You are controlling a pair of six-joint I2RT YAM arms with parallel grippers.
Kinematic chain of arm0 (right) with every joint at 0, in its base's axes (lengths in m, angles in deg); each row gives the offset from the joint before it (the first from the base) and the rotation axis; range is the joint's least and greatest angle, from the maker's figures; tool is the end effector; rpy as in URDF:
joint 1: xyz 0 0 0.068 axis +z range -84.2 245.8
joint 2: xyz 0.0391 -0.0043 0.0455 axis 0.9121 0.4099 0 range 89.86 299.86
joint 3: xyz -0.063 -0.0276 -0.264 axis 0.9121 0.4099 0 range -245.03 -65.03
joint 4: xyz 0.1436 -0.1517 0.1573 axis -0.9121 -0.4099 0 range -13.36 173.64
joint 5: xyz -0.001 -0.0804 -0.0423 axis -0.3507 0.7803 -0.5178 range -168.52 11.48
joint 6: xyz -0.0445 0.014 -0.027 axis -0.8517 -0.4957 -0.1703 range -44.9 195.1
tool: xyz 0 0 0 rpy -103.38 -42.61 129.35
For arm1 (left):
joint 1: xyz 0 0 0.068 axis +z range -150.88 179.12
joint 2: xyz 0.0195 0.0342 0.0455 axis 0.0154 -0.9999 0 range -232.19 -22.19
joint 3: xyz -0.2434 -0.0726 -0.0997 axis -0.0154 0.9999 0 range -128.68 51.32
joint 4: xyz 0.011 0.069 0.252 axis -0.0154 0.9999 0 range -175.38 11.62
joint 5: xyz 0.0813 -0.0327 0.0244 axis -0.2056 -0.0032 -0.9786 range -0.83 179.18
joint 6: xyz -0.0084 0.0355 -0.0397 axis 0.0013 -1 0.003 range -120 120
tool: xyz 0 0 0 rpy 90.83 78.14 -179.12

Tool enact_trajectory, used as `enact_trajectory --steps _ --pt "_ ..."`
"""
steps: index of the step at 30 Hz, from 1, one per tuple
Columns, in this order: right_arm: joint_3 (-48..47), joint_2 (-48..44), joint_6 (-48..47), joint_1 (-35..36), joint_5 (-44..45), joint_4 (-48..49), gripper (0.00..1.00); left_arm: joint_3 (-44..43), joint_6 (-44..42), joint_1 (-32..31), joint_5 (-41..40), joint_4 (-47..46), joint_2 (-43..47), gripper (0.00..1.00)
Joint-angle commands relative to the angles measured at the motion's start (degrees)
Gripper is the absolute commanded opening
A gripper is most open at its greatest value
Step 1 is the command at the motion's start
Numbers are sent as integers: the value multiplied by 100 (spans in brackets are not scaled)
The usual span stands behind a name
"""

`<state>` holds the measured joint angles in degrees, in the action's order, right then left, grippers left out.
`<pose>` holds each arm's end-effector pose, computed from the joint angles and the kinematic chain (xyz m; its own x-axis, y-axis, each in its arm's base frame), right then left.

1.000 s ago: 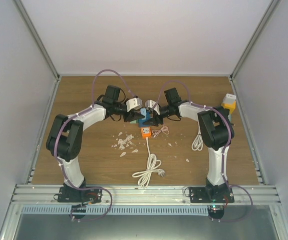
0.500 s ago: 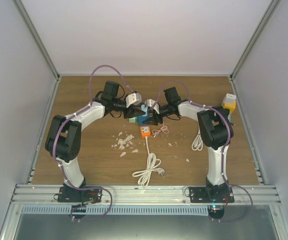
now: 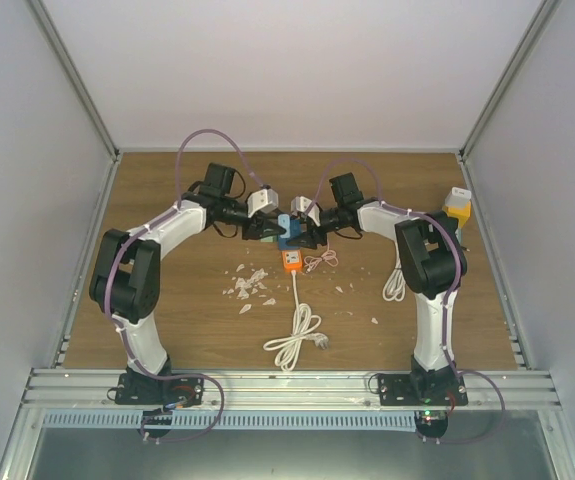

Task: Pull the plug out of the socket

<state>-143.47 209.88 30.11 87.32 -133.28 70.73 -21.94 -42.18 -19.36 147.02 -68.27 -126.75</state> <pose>0.3893 0.1848 0.1473 -0.0740 -0.4677 -0.8808 -0.9972 0.0454 0.0597 0.3591 -0.1519 0.2234 -0.0546 0.3949 -0.9171 0.9963 0.0829 -0.0236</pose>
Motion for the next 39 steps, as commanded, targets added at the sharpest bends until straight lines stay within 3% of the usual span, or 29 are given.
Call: enact_trajectory --steps 1,9,14,22,31,39 --pt "160 68 -53 -58 284 43 22 -470 -925 294 -464 1055 247 13" --pt "221 65 -101 -55 331 -17 24 -1293 -2232 1141 -2002 3189 205 12" --pt "144 123 -124 -49 307 -129 27 -1747 -2759 1626 -3404 3842 -159 12" --pt "96 144 -141 1 343 -230 29 -2687 -2714 2349 -5014 4333 -1087 12" --pt "102 136 -258 58 361 -335 29 -3465 -2767 2412 -7021 4326 -2074 15" --pt "118 126 -302 98 408 -345 29 -3815 -3029 2368 -7717 4397 -2662 17"
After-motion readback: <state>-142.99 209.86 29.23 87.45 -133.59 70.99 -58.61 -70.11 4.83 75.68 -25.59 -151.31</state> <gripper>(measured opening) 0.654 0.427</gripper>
